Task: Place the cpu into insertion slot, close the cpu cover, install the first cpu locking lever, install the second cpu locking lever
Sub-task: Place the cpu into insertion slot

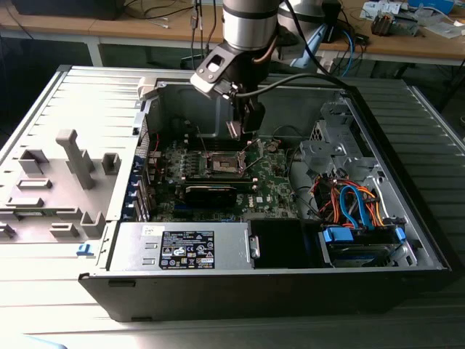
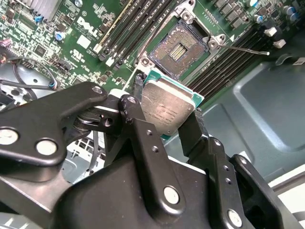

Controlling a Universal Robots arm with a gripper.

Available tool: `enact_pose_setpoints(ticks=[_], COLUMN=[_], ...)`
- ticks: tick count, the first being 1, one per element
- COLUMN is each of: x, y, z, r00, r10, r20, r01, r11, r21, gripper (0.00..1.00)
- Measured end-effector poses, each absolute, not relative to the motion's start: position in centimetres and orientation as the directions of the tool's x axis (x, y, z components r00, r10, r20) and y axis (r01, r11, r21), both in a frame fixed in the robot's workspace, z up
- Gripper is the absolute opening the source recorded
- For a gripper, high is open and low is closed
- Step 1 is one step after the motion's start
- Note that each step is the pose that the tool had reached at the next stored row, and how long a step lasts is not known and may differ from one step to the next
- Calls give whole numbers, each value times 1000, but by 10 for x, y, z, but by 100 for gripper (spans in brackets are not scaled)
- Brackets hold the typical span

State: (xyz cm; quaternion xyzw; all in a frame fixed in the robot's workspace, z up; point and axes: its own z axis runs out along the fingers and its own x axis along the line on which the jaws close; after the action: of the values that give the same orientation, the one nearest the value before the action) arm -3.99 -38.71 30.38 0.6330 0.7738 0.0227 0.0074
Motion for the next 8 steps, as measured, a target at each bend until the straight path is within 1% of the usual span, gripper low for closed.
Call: enact_pose_setpoints(ticks=[8], x=[-40], y=[-387], z=[303], r00=[-151], r10=[988], r20=[16], r01=[988], r11=[150], r21=[44], gripper=[55])
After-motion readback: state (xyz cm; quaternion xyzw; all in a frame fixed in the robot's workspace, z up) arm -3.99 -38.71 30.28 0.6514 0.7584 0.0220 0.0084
